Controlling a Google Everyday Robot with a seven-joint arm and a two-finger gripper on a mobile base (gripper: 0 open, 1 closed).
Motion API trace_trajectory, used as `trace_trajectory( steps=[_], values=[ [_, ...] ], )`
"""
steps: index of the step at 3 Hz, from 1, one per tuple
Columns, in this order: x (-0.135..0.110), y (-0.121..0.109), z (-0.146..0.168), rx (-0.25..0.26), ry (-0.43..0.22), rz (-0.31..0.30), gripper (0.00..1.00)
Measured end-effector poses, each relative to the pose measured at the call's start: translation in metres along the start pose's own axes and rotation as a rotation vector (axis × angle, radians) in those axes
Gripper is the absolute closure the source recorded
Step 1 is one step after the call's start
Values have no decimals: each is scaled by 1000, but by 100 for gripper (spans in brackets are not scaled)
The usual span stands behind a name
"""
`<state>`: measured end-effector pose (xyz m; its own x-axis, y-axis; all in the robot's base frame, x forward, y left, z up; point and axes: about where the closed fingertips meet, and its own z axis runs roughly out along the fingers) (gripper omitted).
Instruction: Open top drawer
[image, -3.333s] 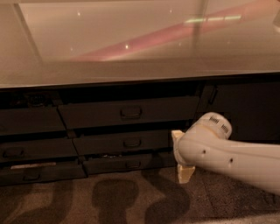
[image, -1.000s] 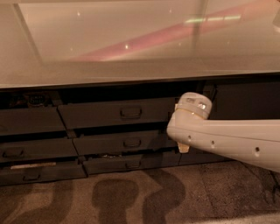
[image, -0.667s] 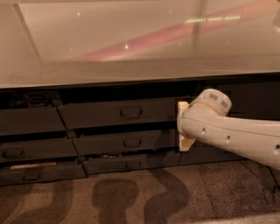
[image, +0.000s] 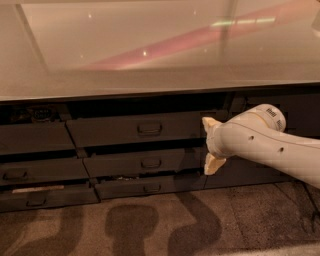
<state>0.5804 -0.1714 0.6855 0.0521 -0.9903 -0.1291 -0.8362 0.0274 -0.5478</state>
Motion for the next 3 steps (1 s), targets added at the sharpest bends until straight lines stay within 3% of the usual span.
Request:
trace_trajectory(
  steps=[2, 3],
  values=[
    [14, -12, 7, -3, 43, 48, 0],
    [39, -40, 25, -22, 122, 107, 0]
  ],
)
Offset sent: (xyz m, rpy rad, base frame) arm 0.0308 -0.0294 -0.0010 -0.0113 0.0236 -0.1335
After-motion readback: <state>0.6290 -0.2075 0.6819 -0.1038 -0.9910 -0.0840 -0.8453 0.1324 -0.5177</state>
